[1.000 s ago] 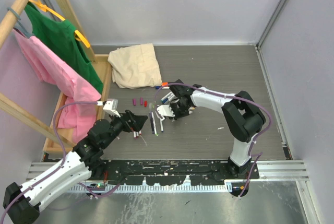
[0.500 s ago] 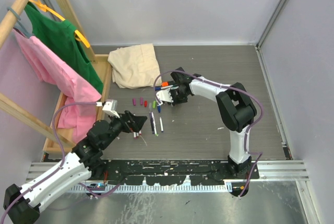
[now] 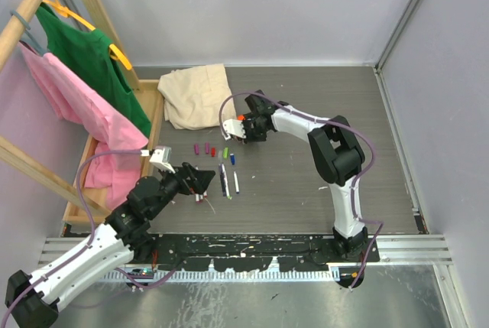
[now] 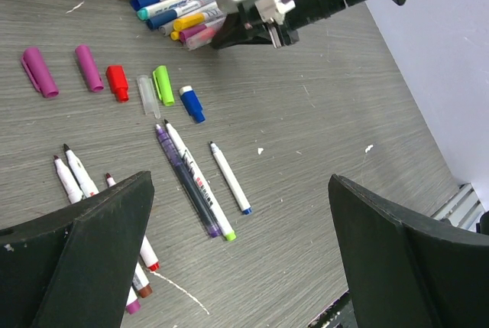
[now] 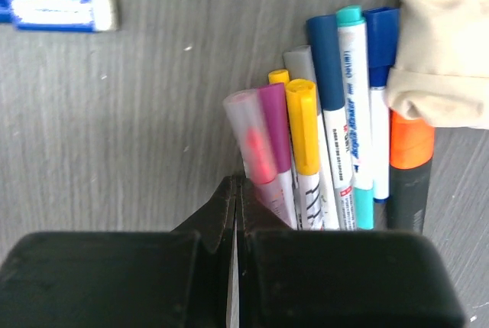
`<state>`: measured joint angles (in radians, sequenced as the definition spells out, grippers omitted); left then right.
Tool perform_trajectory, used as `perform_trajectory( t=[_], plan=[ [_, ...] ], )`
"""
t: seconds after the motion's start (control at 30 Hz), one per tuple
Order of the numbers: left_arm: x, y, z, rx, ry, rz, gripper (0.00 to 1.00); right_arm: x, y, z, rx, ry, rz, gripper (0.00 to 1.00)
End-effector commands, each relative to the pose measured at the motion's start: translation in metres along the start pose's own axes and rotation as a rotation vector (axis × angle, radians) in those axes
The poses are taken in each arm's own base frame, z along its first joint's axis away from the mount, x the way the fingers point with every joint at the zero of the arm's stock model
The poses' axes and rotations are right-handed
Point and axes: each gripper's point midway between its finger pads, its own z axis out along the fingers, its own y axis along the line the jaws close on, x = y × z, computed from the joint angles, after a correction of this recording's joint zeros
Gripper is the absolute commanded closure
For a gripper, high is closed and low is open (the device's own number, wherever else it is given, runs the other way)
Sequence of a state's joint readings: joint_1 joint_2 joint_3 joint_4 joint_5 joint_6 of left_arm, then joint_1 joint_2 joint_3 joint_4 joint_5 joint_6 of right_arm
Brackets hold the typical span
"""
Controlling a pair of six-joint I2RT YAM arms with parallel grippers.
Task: Open the pen caps
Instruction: Move the pen to the center of the board.
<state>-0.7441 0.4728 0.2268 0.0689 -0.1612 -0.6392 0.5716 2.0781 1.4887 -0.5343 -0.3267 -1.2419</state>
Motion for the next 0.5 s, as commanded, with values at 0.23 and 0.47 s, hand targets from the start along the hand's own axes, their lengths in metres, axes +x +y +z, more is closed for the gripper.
perform_trajectory(
  t=[0.23,0.47],
  plan=[
    [-0.010,-0.004,-0.001,0.015,-0.043,-0.012,0.02,0.005,-0.059,-0.006,0.162,-0.025,0.151,0.92],
    [-0.009,-0.005,0.003,0.015,-0.035,-0.011,0.02,0.014,-0.074,-0.009,0.199,-0.025,0.195,0.89]
  ],
)
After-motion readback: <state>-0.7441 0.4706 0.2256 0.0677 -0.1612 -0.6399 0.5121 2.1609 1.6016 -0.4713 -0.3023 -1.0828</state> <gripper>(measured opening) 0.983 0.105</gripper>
